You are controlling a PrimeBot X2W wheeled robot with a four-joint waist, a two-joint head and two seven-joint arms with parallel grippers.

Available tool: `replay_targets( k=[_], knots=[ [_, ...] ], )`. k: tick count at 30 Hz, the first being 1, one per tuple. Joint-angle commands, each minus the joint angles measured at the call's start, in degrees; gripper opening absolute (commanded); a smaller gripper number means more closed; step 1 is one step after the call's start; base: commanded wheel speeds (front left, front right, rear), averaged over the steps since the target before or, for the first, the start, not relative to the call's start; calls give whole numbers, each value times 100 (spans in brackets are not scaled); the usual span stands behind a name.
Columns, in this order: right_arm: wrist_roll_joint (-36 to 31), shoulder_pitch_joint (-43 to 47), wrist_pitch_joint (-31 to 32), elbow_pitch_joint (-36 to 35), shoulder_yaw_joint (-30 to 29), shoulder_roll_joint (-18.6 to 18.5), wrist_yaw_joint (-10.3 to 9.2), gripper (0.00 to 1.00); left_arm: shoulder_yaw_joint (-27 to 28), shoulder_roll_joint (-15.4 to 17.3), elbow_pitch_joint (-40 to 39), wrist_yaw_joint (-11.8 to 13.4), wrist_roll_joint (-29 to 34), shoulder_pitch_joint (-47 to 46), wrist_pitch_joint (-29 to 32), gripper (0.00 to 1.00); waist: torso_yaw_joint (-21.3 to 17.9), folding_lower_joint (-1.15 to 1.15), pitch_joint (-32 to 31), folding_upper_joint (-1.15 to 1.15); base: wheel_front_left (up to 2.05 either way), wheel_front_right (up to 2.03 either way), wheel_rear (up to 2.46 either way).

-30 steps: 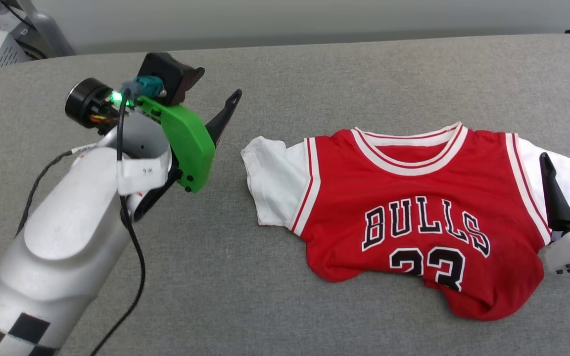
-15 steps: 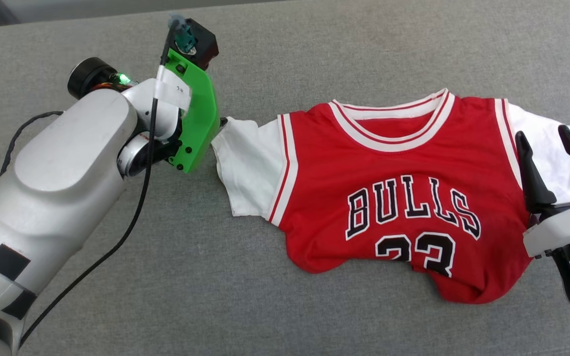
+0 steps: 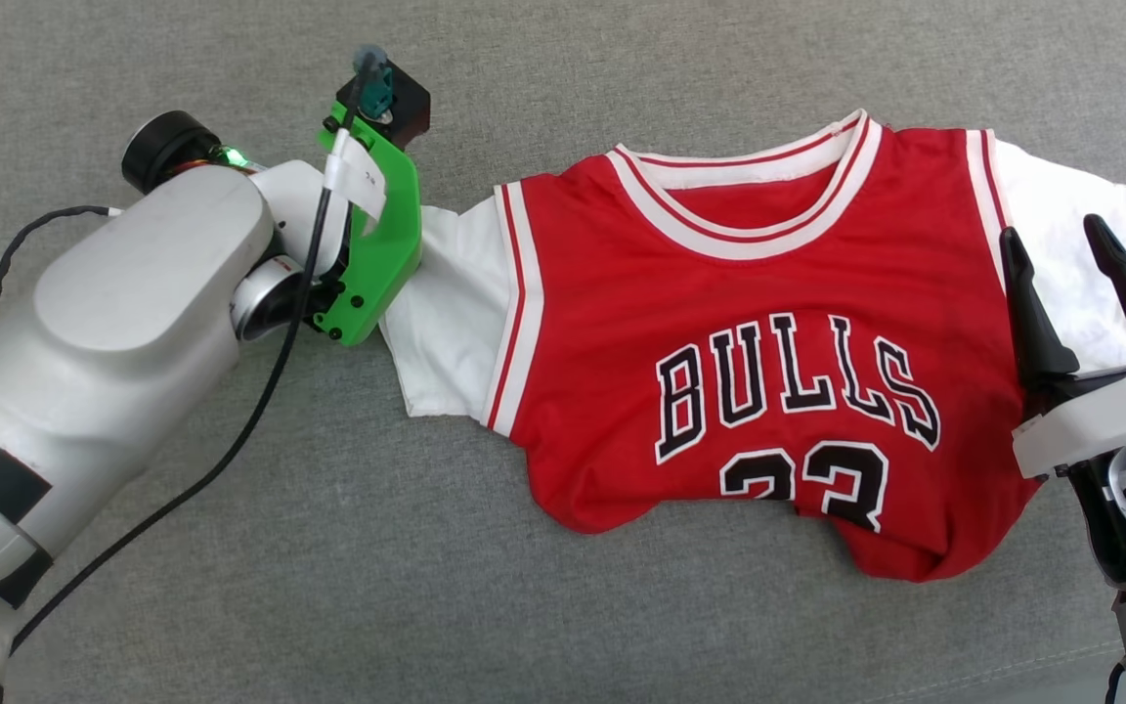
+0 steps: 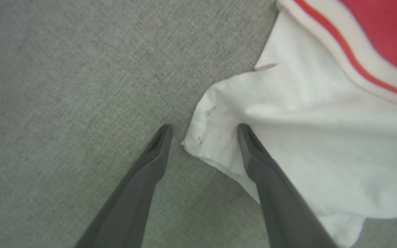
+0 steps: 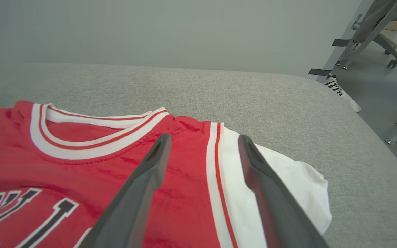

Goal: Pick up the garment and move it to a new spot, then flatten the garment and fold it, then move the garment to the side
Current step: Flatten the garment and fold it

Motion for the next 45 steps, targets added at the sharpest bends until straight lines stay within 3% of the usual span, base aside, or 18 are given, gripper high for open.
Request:
replay_targets(
  k=[1, 2, 7, 11, 18, 24, 28, 31, 37, 41, 45],
  knots=[
    [-8, -97, -51, 35, 1, 21, -4, 100, -230, 12, 121, -11, -108, 278, 69, 36, -15, 0, 32, 0, 0, 0, 0],
    [-7, -105, -60, 61, -2, 17, -4, 100, -264, 33, 112, -11, -140, 288, 61, 0, 1, 0, 21, 0, 0, 0, 0],
    [2, -121, -97, 138, -47, -53, -4, 100, -333, 147, 7, -11, -209, 283, -307, 0, 113, 0, -132, 0, 0, 0, 0],
    [-8, -98, -98, 109, -151, -147, -4, 100, -296, 295, -89, -11, -233, 233, -988, 0, 229, 0, -326, 0, 0, 0, 0],
    [-18, -35, 131, -187, -533, -468, -4, 100, -3, 826, -394, 7, -346, 425, -1999, 0, 458, 0, -655, 0, 0, 0, 0],
    [86, -147, 668, -516, -669, -1006, -4, 100, 176, 1359, -913, 343, -438, 729, -2302, 0, 624, 0, -762, 0, 0, 0, 0],
    [463, -396, 1379, -580, -439, -1509, -4, 100, 283, 1692, -1372, 611, -498, 902, -2423, 0, 702, 0, -727, 0, 0, 0, 0],
    [991, -619, 2300, -486, -21, -2004, -4, 100, 331, 1852, -1717, 785, -505, 981, -2477, 0, 771, 0, -656, 0, 0, 0, 0],
    [2214, -1200, 4175, -151, 817, -2753, -4, 100, 385, 1913, -2239, 1049, -433, 969, -2526, 0, 896, 0, -436, 0, 0, 0, 0],
    [2499, -1676, 4898, 274, 1178, -2890, -4, 100, 403, 1857, -2444, 1144, -353, 864, -2511, 0, 978, 0, -259, 0, 0, 0, 0],
    [2555, -2076, 5177, 768, 1477, -2797, -4, 100, 433, 1809, -2577, 1179, -289, 741, -2508, 0, 1062, 0, -60, 0, 0, 0, 0]
  ],
)
